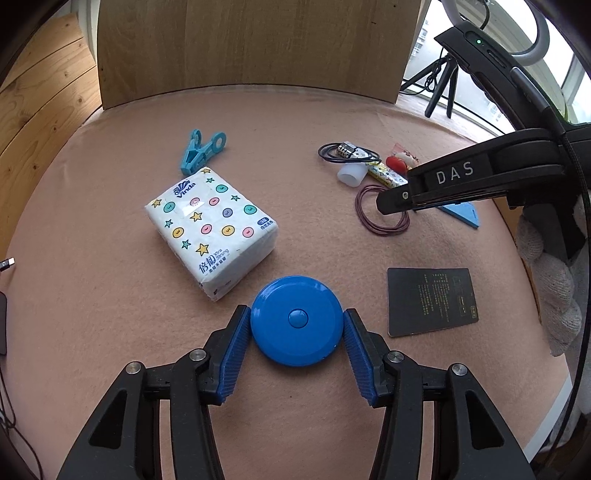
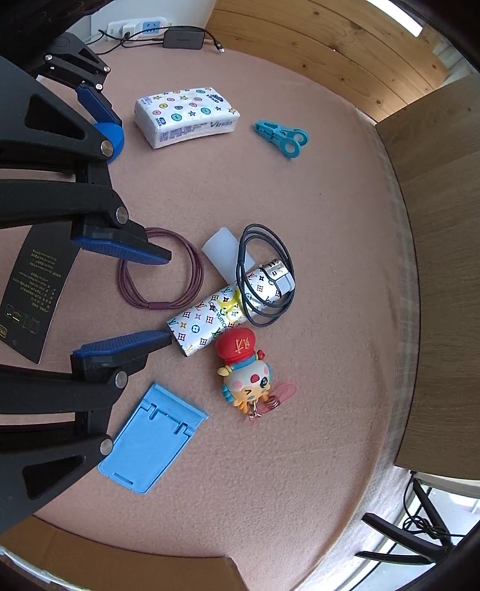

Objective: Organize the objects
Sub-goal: 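Grasp the maroon hair tie with the right gripper while the left lifts the tape measure, then carry the tape measure and hair tie over the cardboard box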

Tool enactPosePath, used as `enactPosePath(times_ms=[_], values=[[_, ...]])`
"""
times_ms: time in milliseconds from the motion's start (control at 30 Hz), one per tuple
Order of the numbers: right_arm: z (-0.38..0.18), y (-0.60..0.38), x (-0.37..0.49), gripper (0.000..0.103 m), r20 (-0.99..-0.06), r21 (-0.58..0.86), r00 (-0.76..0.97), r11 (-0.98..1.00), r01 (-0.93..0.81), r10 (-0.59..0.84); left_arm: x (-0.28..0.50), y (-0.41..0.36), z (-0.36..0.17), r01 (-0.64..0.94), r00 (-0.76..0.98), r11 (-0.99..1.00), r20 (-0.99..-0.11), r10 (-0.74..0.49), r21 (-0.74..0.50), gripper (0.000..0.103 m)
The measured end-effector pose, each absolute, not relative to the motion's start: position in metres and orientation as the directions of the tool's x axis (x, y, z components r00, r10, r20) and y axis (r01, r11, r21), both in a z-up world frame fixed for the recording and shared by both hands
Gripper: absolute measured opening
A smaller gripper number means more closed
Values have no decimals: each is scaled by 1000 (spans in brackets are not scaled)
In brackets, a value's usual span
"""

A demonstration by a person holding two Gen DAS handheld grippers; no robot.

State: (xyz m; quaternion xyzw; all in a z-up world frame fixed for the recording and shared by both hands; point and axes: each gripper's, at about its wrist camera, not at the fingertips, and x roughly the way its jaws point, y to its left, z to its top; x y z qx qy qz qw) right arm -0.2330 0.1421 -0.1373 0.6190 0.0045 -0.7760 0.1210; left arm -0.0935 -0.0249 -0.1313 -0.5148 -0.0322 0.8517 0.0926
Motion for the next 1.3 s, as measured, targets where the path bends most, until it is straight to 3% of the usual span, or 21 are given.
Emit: enactPosePath(times_ms=[167,333,833,1300], values=[[-138,130,-229,20,-965,31,-245,-970,240,-91,-95,-24,-130,-107,-448,-981,-873,190,-159,55],[-139,136,-223,4,-960,53,-255,-966,253,-120,-98,-18,-130,-108,-447,-986,-880,163,-128,56],[-137,168,-186,4,-938,201,-245,-960,196,-246,-92,-22,-130,-67,-453,-989,-879,149,-132,54],[-98,224,-145,4,-867,349,-347,-933,88,-358,-61,-48,-125,18,-437,-966,-871,224,-258,54]])
